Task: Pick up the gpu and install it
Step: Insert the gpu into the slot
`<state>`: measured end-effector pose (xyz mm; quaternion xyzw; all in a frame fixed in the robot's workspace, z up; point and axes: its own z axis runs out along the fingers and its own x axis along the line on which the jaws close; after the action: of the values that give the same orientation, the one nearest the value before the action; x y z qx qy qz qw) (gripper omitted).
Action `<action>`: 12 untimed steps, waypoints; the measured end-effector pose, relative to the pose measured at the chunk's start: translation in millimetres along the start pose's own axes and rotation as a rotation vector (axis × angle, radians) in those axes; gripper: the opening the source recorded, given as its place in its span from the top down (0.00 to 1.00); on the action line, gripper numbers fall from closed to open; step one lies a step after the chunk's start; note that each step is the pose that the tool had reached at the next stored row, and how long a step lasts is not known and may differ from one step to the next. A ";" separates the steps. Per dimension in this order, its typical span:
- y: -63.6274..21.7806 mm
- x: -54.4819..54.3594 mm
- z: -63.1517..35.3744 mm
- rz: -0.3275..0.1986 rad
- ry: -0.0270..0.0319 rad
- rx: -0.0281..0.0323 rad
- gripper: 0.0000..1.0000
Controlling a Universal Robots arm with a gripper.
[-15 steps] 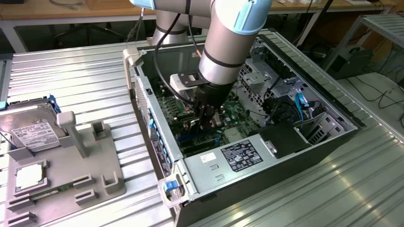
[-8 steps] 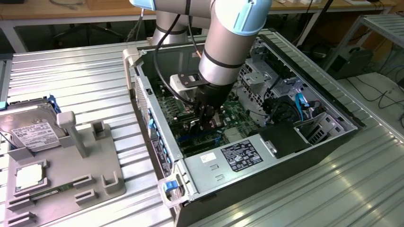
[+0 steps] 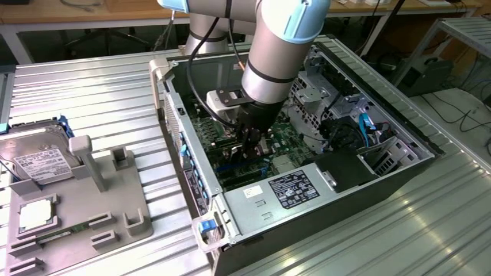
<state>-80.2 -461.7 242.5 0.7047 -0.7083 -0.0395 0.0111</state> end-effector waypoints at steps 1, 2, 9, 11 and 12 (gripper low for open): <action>0.0 0.0 0.0 0.000 0.0000 0.0000 0.72; 0.0 0.0 0.0 0.000 0.0000 0.0000 0.72; -0.1 0.1 2.0 0.000 0.0003 -0.0001 0.72; -0.2 0.1 2.1 0.000 0.0000 0.0000 0.72; -0.2 0.1 2.1 0.000 0.0000 0.0000 0.72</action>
<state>-80.2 -461.7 240.4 0.7047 -0.7083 -0.0395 0.0111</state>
